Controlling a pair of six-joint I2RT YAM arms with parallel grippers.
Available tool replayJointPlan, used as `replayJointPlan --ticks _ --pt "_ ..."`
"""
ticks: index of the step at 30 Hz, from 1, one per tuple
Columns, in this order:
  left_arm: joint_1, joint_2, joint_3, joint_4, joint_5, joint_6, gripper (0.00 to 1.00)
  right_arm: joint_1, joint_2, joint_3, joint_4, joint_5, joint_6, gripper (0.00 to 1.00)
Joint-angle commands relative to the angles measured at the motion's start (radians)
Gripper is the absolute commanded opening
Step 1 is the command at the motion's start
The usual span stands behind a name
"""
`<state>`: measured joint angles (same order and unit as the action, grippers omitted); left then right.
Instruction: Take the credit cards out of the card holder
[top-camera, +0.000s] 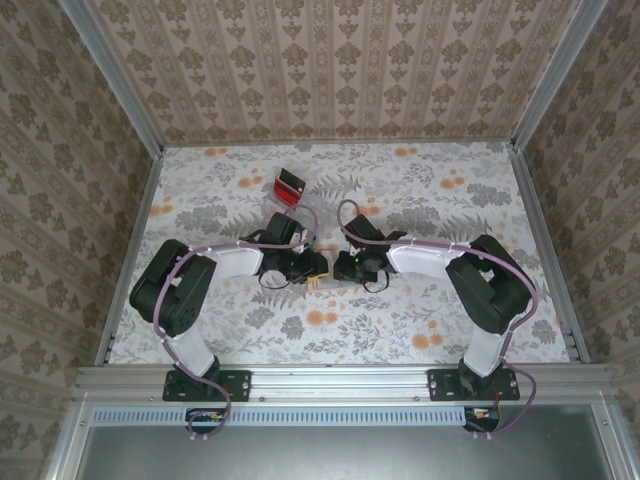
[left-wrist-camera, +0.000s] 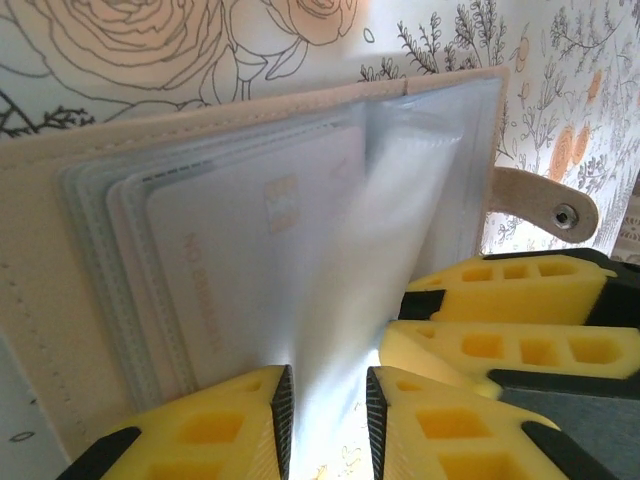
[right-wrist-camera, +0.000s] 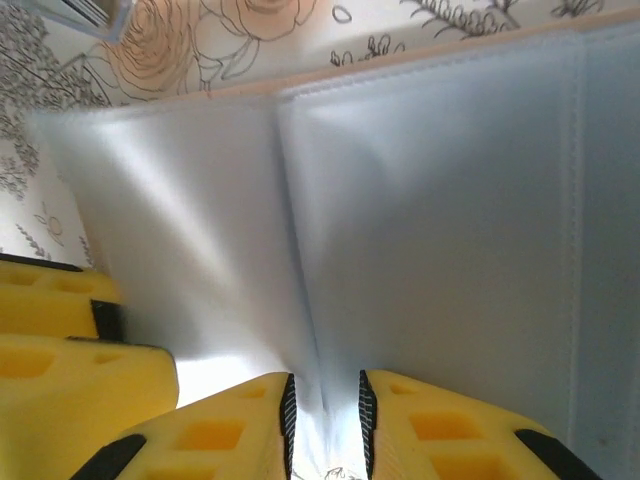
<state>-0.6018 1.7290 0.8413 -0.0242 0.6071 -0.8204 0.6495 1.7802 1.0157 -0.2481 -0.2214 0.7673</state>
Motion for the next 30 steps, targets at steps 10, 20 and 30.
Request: replayJointPlan --ticks 10,20,30 --pt "-0.01 0.007 0.0 0.087 0.07 -0.034 0.29 -0.01 -0.162 -0.06 0.014 0.113 0.029 0.28" --pt "-0.081 0.016 0.062 0.099 -0.011 -0.042 0.39 -0.014 -0.383 -0.182 0.026 0.352 0.07 0.46" --pt "-0.109 0.083 0.159 0.054 -0.023 -0.02 0.49 -0.022 -0.463 -0.216 0.005 0.38 0.077 0.52"
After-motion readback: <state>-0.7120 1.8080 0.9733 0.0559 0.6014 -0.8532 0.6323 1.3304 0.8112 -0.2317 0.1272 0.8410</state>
